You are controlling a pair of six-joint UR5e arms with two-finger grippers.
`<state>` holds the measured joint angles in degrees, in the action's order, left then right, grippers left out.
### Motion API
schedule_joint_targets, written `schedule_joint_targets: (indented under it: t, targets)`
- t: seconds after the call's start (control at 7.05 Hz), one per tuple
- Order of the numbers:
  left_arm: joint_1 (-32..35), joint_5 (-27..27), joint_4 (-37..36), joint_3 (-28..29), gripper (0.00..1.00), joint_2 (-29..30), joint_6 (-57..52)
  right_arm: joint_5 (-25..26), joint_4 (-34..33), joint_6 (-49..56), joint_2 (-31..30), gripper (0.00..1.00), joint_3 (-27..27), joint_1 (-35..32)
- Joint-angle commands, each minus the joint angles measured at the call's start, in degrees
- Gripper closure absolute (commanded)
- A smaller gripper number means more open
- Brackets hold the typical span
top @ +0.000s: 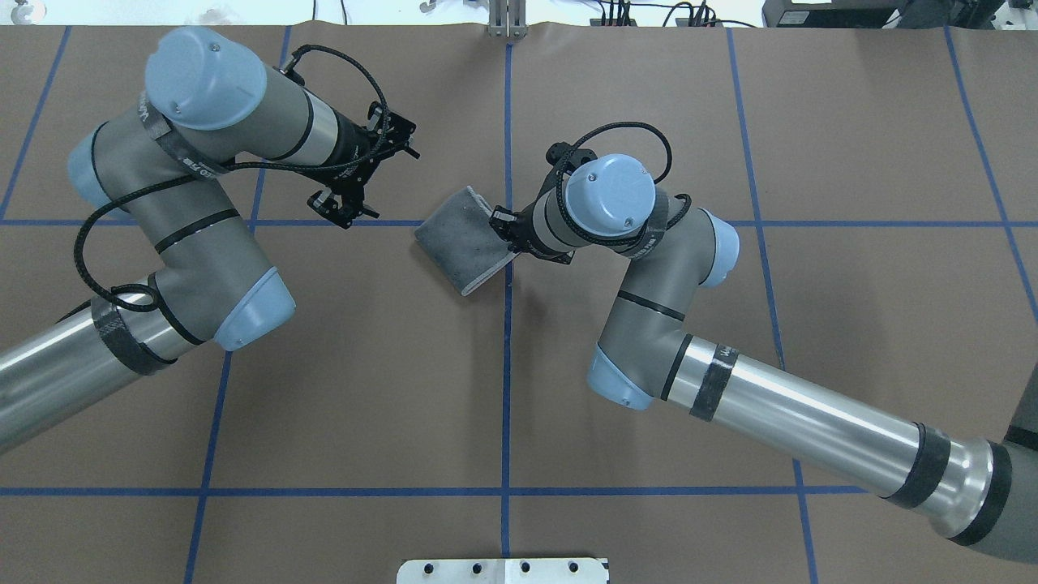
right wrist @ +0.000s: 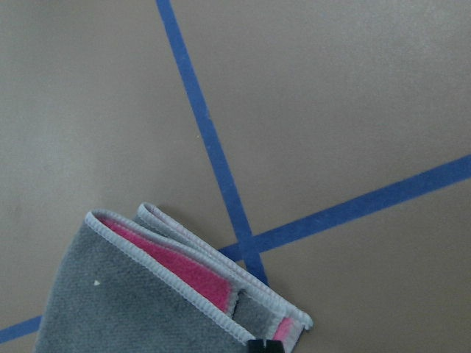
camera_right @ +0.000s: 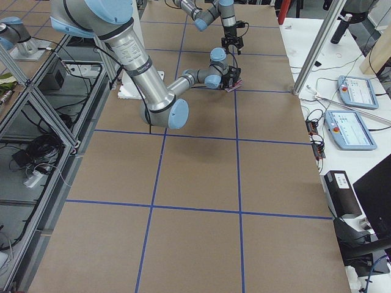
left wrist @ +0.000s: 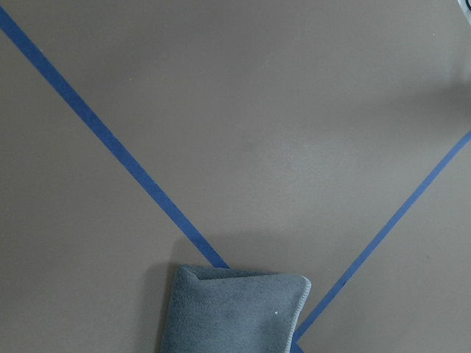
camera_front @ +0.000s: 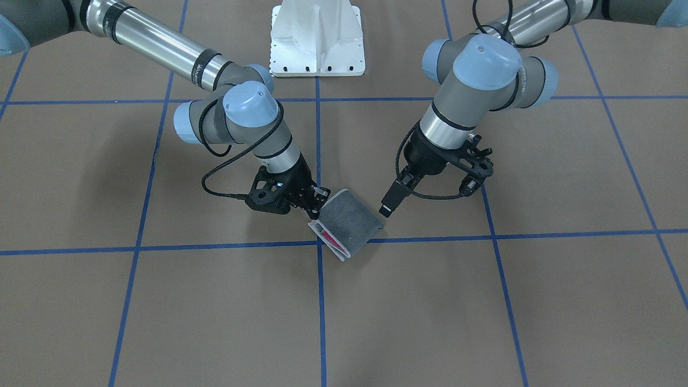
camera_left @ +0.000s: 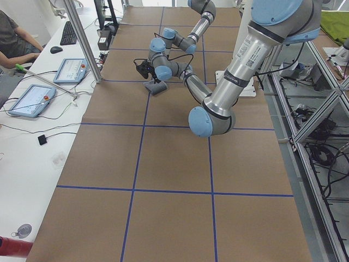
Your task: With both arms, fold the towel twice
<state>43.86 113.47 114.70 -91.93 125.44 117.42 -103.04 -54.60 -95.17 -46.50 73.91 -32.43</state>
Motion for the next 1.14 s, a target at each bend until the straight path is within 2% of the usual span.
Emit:
schedule_joint_targets:
  t: [0.0, 0.99]
  targets:
    - [0.0, 0.0, 0.0, 0.0, 0.00, -0.1, 0.0, 0.2, -0.2, 0.1, -0.4, 0.90, 0.3, -0.2]
    - [0.0, 0.0, 0.0, 0.1, 0.00, -0.2, 0.0, -2.2, -0.1, 2.9, -1.9, 0.90, -0.1, -3.3]
